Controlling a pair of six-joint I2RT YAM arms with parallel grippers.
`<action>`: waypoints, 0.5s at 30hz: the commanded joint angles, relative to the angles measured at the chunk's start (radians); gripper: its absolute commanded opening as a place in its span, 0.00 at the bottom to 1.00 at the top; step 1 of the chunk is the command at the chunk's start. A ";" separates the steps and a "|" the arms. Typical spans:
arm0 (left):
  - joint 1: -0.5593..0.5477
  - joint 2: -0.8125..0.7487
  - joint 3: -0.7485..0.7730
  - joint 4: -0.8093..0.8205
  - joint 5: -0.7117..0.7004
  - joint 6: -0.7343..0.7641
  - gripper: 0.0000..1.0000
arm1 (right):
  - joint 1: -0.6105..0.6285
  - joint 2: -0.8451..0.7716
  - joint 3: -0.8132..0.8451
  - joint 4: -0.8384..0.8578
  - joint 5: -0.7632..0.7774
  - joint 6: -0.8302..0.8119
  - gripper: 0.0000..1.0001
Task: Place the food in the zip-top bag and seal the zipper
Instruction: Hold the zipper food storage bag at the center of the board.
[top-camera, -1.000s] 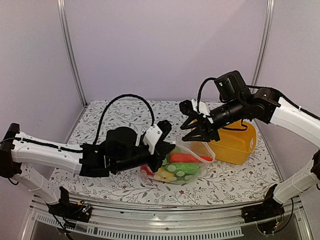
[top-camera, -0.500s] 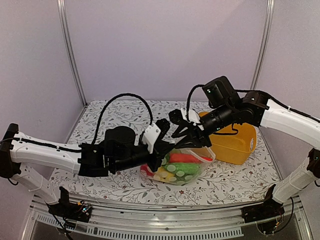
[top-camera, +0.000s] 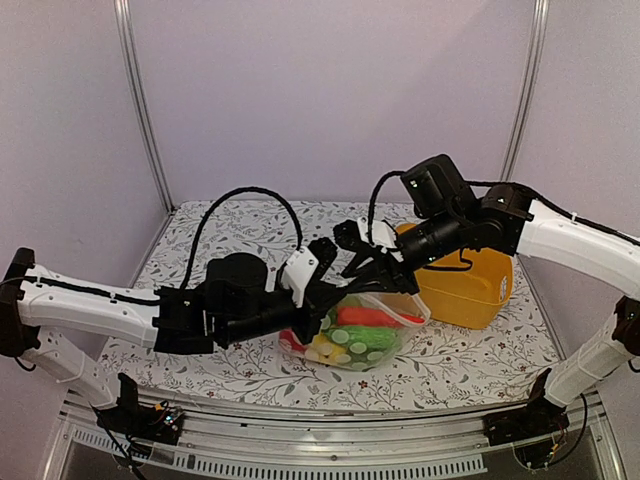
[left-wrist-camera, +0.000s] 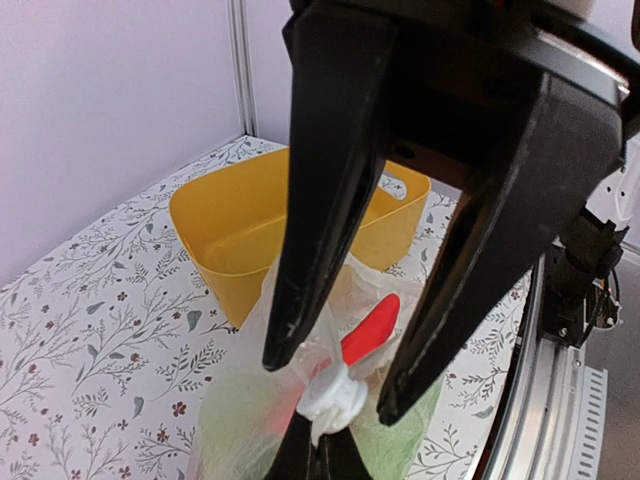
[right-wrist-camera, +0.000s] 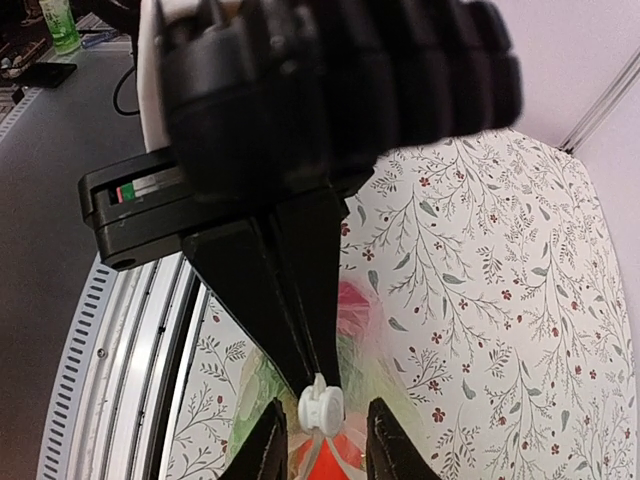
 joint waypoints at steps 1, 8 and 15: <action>0.012 -0.036 -0.008 0.038 -0.007 -0.006 0.00 | 0.015 0.016 -0.020 0.005 0.031 0.003 0.21; 0.011 -0.039 -0.013 0.042 -0.007 -0.006 0.00 | 0.015 0.017 -0.017 0.013 0.044 0.010 0.12; 0.013 -0.037 -0.013 0.027 -0.029 0.000 0.18 | 0.015 0.026 -0.006 0.008 0.024 0.021 0.03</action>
